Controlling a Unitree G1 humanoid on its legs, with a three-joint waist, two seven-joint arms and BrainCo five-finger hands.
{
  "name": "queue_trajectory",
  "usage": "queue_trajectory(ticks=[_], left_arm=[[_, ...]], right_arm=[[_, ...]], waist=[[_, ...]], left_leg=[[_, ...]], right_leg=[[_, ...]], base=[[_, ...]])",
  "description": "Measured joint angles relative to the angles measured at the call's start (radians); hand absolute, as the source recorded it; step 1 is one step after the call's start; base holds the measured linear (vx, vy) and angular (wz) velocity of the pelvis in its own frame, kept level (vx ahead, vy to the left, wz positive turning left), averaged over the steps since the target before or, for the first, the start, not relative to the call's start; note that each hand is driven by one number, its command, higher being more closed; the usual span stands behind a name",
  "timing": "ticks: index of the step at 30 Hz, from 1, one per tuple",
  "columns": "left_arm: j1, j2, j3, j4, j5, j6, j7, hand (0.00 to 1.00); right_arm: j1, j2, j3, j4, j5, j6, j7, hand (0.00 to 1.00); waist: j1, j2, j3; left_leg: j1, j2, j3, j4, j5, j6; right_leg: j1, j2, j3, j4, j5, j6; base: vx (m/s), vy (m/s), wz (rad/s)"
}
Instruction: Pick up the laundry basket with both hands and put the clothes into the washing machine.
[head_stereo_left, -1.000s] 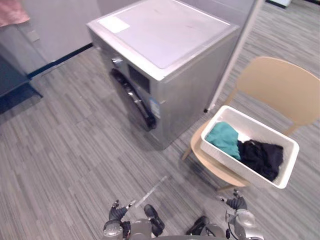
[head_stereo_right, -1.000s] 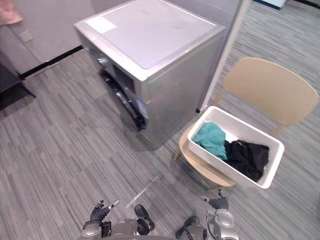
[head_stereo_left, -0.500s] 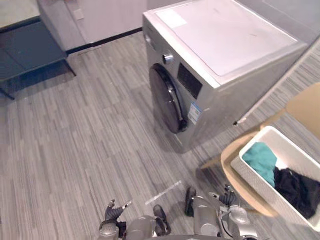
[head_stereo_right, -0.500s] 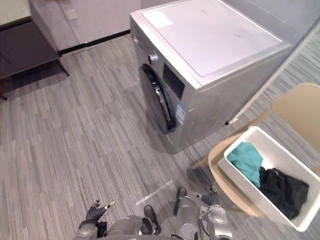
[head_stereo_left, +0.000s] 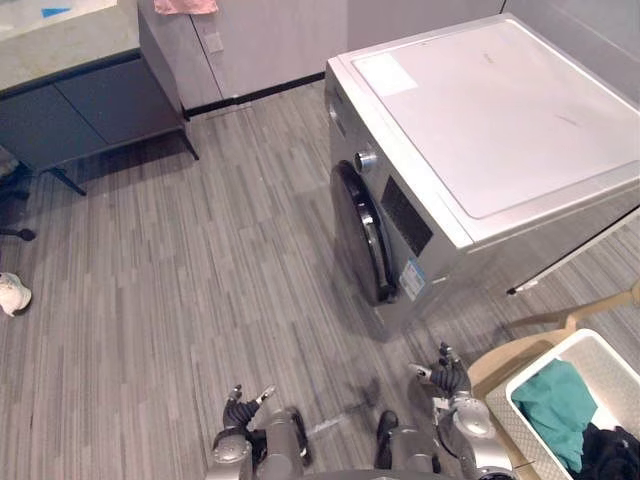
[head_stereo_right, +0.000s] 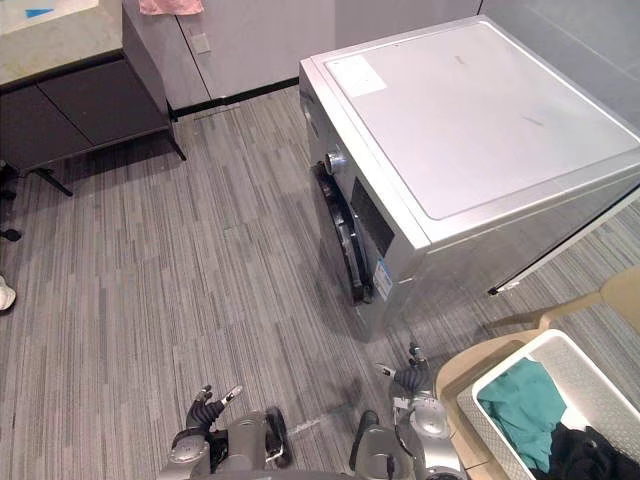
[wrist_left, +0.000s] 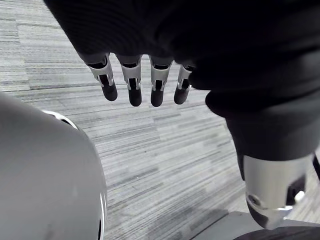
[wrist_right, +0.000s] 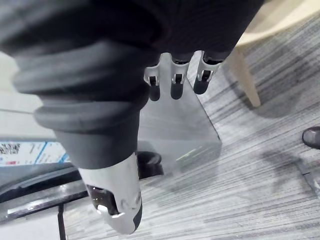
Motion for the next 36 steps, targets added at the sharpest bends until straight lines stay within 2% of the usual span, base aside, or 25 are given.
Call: queue_trajectory(ticks=[1, 3, 4, 7, 10, 15, 22, 25, 26, 30, 33, 36], left_arm=[[-0.012, 0.014, -0.007, 0.012, 0.001, 0.000, -0.001, 0.00], [-0.017, 0.029, -0.031, 0.016, 0.002, 0.000, -0.006, 0.00], [-0.017, 0.031, -0.035, 0.016, 0.002, 0.000, -0.006, 0.00], [-0.009, 0.041, -0.036, 0.017, 0.002, 0.001, -0.005, 0.00], [-0.006, 0.043, -0.037, 0.014, 0.001, -0.001, -0.003, 0.00], [-0.012, 0.039, -0.065, -0.008, -0.013, -0.019, 0.002, 0.00], [-0.037, 0.039, -0.076, -0.052, -0.051, -0.034, 0.013, 0.00], [-0.042, 0.039, -0.083, -0.069, -0.052, -0.045, 0.027, 0.00], [-0.050, 0.040, -0.083, -0.078, -0.055, -0.049, 0.028, 0.00], [-0.057, 0.041, -0.087, -0.094, -0.085, -0.053, 0.028, 0.00], [-0.073, 0.063, -0.123, -0.091, -0.091, -0.053, 0.027, 0.00], [-0.088, 0.066, -0.153, -0.093, -0.097, -0.056, 0.026, 0.00]], right_arm=[[-0.008, 0.019, 0.005, -0.003, 0.000, 0.000, 0.000, 0.00], [-0.016, 0.028, 0.019, -0.003, 0.000, 0.000, 0.001, 0.00], [-0.024, 0.029, 0.025, -0.003, 0.000, 0.000, 0.001, 0.00], [-0.095, 0.028, 0.064, -0.002, 0.003, 0.000, 0.000, 0.00], [-0.210, 0.017, 0.063, 0.000, 0.036, -0.002, -0.010, 0.00], [-0.373, -0.057, 0.031, -0.006, 0.057, -0.007, -0.083, 0.00], [-0.558, -0.104, -0.007, -0.036, 0.075, -0.008, -0.200, 0.00], [-0.634, -0.138, -0.006, -0.027, 0.077, -0.007, -0.200, 0.00], [-0.695, -0.158, -0.003, 0.008, 0.080, -0.007, -0.201, 0.00], [-0.871, -0.238, 0.011, 0.149, 0.167, -0.005, -0.185, 0.00], [-0.963, -0.289, 0.093, 0.187, 0.210, -0.009, -0.105, 0.00], [-1.015, -0.312, 0.135, 0.203, 0.251, -0.007, -0.073, 0.00]], waist=[[0.001, -0.023, -0.003], [0.021, -0.033, -0.005], [0.022, -0.032, -0.004], [0.021, -0.014, 0.002], [0.025, 0.008, 0.011], [0.048, 0.044, 0.051], [0.059, 0.061, 0.151], [0.074, 0.062, 0.163], [0.073, 0.065, 0.188], [0.080, 0.070, 0.208], [0.078, 0.076, 0.223], [0.080, 0.081, 0.226]], left_leg=[[0.014, -0.022, 0.001, -0.049, -0.003, 0.006], [0.025, -0.050, 0.012, -0.061, -0.002, 0.008], [0.030, -0.059, 0.013, -0.063, 0.000, 0.011], [0.040, -0.079, 0.015, -0.075, 0.002, 0.013], [0.023, -0.091, 0.015, -0.123, 0.017, 0.035], [-0.051, -0.099, 0.006, -0.124, 0.041, 0.049], [-0.108, -0.108, -0.005, -0.116, 0.054, 0.059], [-0.156, -0.112, -0.013, -0.100, 0.059, 0.066], [-0.164, -0.118, -0.022, -0.097, 0.066, 0.071], [-0.217, -0.138, -0.052, -0.105, 0.089, 0.080], [-0.237, -0.150, -0.069, -0.129, 0.108, 0.080], [-0.274, -0.155, -0.107, -0.153, 0.124, 0.060]], right_leg=[[-0.006, -0.018, 0.003, -0.005, 0.005, 0.014], [0.000, -0.042, 0.015, -0.024, 0.015, 0.031], [0.007, -0.051, 0.018, -0.029, 0.016, 0.038], [0.006, -0.067, 0.028, -0.043, 0.023, 0.051], [-0.042, -0.067, 0.044, -0.033, 0.029, 0.059], [-0.134, -0.076, 0.049, 0.015, 0.035, 0.059], [-0.205, -0.092, 0.050, 0.064, 0.033, 0.058], [-0.253, -0.102, 0.048, 0.087, 0.033, 0.058], [-0.256, -0.107, 0.042, 0.092, 0.033, 0.058], [-0.303, -0.128, 0.021, 0.110, 0.036, 0.061], [-0.324, -0.138, 0.008, 0.114, 0.040, 0.066], [-0.358, -0.136, -0.008, 0.105, 0.057, 0.059]], base=[[0.14, 0.173, -0.04], [0.09, 0.162, -0.01], [0.05, 0.135, -0.01], [-0.01, 0.090, -0.05], [-0.08, 0.060, -0.11], [-0.06, 0.009, 0.01], [-0.02, -0.004, 0.04], [0.00, -0.011, 0.10], [-0.02, 0.006, 0.24], [-0.04, 0.002, 0.24], [-0.06, -0.017, 0.17], [-0.07, -0.028, 0.13]])
